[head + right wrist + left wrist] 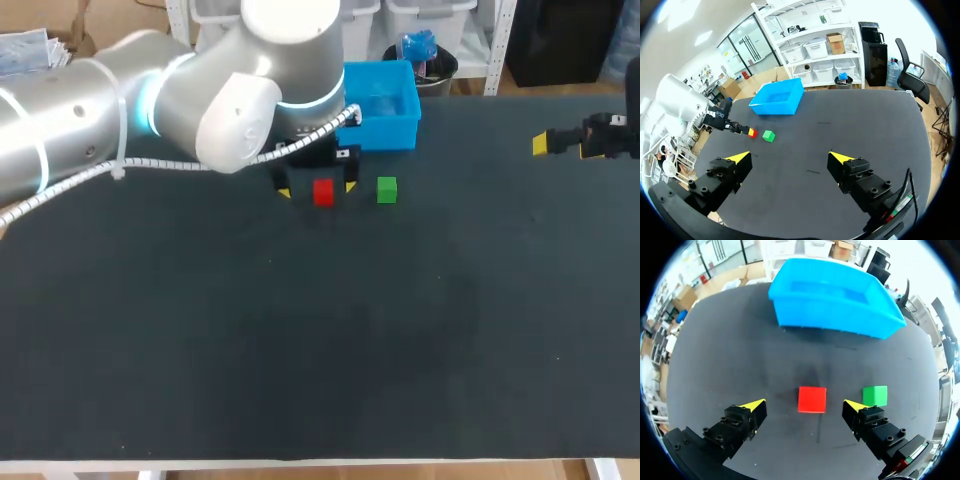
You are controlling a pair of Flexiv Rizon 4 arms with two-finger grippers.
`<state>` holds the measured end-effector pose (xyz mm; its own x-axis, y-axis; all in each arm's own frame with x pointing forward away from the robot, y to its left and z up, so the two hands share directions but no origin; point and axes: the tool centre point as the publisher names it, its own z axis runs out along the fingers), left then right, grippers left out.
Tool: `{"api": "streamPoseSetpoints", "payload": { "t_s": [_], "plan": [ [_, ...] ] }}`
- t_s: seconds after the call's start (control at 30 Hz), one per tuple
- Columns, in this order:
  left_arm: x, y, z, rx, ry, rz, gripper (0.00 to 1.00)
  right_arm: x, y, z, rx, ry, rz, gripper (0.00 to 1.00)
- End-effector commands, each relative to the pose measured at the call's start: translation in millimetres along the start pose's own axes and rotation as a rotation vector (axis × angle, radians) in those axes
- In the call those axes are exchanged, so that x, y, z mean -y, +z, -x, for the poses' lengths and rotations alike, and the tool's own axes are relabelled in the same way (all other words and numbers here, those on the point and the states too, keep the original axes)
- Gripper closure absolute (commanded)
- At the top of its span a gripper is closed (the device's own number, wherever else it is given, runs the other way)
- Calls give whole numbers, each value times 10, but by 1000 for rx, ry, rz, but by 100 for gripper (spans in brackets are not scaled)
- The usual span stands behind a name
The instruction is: Use the left arm to pick the red cube and place it into the blue plastic box first, then use the right arm to grasp the green cube and put it into the same blue plastic box after the first action is fully finished.
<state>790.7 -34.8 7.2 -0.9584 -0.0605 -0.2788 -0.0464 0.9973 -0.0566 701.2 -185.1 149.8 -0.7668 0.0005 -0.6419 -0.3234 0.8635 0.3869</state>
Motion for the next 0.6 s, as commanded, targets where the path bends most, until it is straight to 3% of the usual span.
{"api": "streamPoseSetpoints", "payload": {
  "t_s": [0.03,0.6],
  "plan": [
    [10,43,39,-12,4,10,0,5,-2,-4,0,-1,1,0],
    [10,166,40,-27,29,18,0,5,-2,-4,0,-1,1,0]
  ]
}}
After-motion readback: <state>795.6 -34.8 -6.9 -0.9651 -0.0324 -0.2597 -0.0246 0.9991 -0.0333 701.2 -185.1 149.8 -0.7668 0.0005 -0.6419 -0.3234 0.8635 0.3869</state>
